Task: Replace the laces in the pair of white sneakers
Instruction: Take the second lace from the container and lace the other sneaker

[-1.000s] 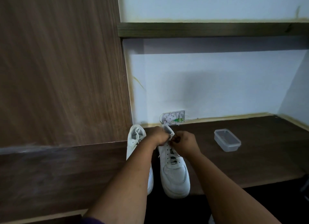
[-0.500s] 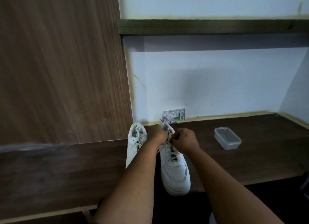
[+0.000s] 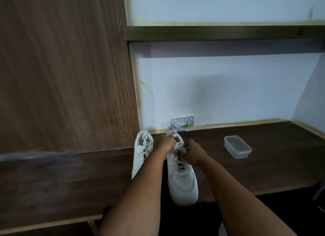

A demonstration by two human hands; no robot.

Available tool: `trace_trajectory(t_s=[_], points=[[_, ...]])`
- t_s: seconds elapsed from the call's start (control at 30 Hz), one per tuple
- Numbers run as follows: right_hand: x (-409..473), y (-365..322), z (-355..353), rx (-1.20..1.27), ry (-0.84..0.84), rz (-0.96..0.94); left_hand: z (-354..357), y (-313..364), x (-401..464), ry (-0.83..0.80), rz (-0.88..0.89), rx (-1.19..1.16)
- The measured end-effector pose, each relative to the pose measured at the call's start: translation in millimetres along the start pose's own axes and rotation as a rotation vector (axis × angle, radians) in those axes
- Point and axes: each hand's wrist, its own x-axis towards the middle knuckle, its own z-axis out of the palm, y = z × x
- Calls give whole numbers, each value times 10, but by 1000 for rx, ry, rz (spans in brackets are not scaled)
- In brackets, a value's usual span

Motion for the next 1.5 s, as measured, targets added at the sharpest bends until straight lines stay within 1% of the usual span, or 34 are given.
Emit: trace_trajectory(t_s=[0.03,0.07,0.1,0.13,0.17,0.2,0.23,0.3,0.33,0.37,0.4,0.5,0.63,0.7,0.77,0.83,0.9,1.0,1.03,1.07,1.1,1.13,1.2,1.23,1.27,1.3,1.33,1.37,1.4,1.47,1.5], points=[[-10,-3,-16,-57,-3,58,-48,24,-60,74,74,109],[-42,-10,-19,-123,-46,107,-109,21,-107,197,167,227],[-77,-3,-14,-171,-122,126,-175,7,-166,323,232,318],[-129,-11,-15,-198,-228,129,-232,-28,-215,436,256,375],[-186,-18,-11,-187,-327,120,-295,-73,-269,499,215,407],[-241,-30,-4,-145,-392,127,-339,-133,-286,503,130,423],[-287,-45,2,-94,-406,143,-382,-202,-278,451,-7,413],[-319,-49,49,-40,-349,170,-445,-355,-270,294,-284,352],[-339,-58,70,-42,-325,174,-470,-424,-284,217,-355,313],[-349,-65,87,-40,-304,174,-473,-484,-297,133,-360,317],[-349,-55,113,-33,-297,183,-470,-528,-323,69,-326,353],[-370,-51,143,19,-273,156,-461,-593,-362,-14,-242,433],[-340,-50,109,-14,-244,107,-455,-574,-399,-139,-136,501],[-330,-56,76,-18,-276,100,-498,-517,-438,-180,-130,452],[-348,-92,71,-61,-287,104,-549,-443,-484,-230,-170,317],[-427,-180,121,-198,-217,86,-615,-371,-490,-282,-267,116],[-497,-275,195,-301,-162,98,-643,-337,-492,-306,-300,-8],[-459,-330,277,-401,-145,114,-646,-325,-521,-333,-314,6],[-429,-323,256,-423,-163,115,-659,-325,-533,-364,-330,50],[-372,-294,223,-447,-189,105,-681,-323,-543,-396,-327,144],[-322,-258,156,-477,-225,73,-698,-321,-506,-387,-285,279],[-271,-212,73,-510,-260,19,-724,-303,-455,-294,-207,417],[-198,-114,-108,-596,-307,-127,-794,-247,-324,44,60,636],[-155,-60,-178,-640,-314,-187,-816,-208,-281,140,191,665],[-111,-6,-224,-679,-306,-222,-815,-193,-254,140,325,681],[-77,41,-245,-716,-279,-232,-793,-194,-237,64,440,754],[-56,82,-248,-756,-222,-239,-749,-217,-229,-30,511,853],[-44,117,-232,-790,-127,-250,-702,-257,-217,-107,519,950],[-29,151,-216,-801,-13,-254,-668,-281,-221,-143,503,1020],[-41,150,-217,-722,178,-205,-589,-315,-186,-116,462,1053],[-64,112,-234,-640,232,-179,-545,-296,-204,-89,451,1054]])
